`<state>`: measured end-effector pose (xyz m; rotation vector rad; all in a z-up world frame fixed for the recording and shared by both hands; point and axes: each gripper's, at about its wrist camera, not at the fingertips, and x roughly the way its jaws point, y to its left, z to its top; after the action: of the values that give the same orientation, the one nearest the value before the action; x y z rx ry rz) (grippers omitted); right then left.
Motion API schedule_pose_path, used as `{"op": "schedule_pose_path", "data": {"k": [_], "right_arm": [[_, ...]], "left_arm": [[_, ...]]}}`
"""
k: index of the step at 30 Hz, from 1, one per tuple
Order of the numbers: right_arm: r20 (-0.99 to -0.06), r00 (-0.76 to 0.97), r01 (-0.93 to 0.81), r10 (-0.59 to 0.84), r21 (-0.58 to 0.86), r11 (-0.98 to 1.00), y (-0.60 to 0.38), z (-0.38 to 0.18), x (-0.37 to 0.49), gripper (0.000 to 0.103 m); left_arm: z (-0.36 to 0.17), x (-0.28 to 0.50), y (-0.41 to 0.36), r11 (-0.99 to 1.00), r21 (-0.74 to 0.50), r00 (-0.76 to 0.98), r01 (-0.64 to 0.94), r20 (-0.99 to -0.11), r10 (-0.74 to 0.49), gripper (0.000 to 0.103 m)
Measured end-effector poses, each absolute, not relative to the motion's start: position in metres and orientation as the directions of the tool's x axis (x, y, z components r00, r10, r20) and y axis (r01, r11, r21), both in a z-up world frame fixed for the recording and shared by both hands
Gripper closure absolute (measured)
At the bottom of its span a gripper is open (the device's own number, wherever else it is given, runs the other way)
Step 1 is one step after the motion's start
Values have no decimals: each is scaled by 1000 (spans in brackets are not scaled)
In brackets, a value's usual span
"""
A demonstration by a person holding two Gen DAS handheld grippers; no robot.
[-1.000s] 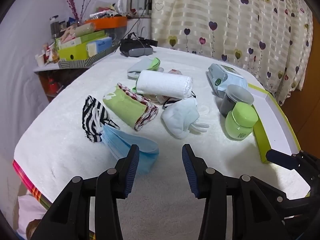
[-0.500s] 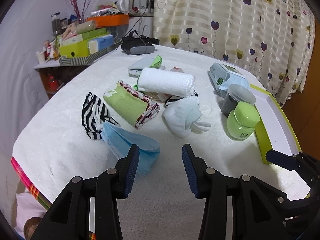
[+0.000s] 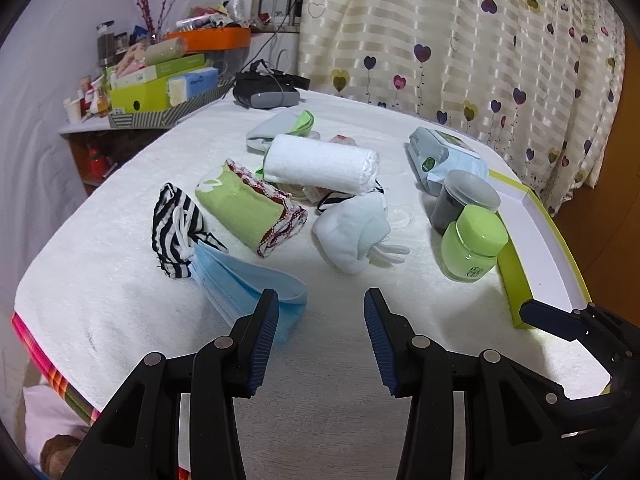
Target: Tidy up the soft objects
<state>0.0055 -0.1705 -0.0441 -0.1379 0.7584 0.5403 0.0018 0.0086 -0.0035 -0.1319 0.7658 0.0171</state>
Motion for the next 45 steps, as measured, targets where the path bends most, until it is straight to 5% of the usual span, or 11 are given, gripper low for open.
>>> {"op": "schedule_pose_path", "data": {"k": [45], "right_arm": [[-682, 602, -520, 414, 59, 852, -164, -39, 10, 35]], "left_arm": [[-1, 3, 17, 989, -134, 723, -58, -689, -51, 60]]}}
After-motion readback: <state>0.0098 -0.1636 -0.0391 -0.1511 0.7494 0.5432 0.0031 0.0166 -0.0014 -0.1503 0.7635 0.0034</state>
